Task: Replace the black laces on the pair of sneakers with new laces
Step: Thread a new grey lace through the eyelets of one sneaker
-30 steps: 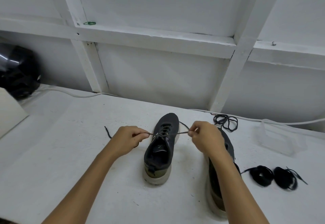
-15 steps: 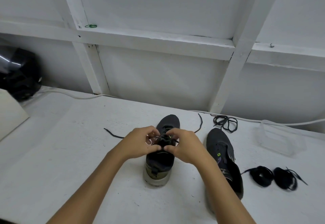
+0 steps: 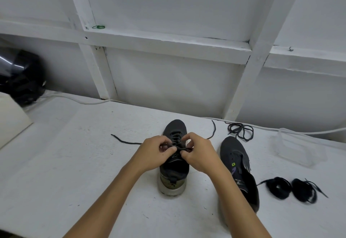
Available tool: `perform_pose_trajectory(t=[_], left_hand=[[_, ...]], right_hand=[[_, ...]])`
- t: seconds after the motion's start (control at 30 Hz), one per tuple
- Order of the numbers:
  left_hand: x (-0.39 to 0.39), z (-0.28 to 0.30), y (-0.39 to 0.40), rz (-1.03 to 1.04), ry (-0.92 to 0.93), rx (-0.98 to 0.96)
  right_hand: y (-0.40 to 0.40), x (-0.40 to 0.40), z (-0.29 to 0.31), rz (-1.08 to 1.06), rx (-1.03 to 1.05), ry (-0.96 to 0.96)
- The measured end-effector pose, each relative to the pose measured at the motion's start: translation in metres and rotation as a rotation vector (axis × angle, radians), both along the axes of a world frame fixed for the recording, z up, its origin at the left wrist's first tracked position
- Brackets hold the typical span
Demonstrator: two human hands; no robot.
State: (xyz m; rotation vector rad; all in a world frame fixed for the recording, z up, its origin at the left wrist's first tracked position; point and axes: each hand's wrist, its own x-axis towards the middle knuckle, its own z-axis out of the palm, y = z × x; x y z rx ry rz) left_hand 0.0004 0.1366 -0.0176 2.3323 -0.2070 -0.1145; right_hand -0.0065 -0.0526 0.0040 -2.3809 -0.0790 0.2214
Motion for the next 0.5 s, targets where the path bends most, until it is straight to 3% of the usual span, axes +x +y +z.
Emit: perform_pose_trajectory(t=[0.1, 0.3, 0.5], left_hand=[[0.006, 0.005, 0.0, -0.019, -0.041, 0.034], [0.008, 0.009, -0.005, -0.136, -0.293, 0.351], [0.008, -0.004, -0.005, -0.146, -0.265, 0.152]], right_hand=[[-0.001, 0.001, 0.0, 0.009, -0.001, 0.003], [-0.003, 0.002, 0.0, 0.019, 0.032, 0.01], [-0.002, 0.003, -0.001, 0.012, 0.032, 0.025]])
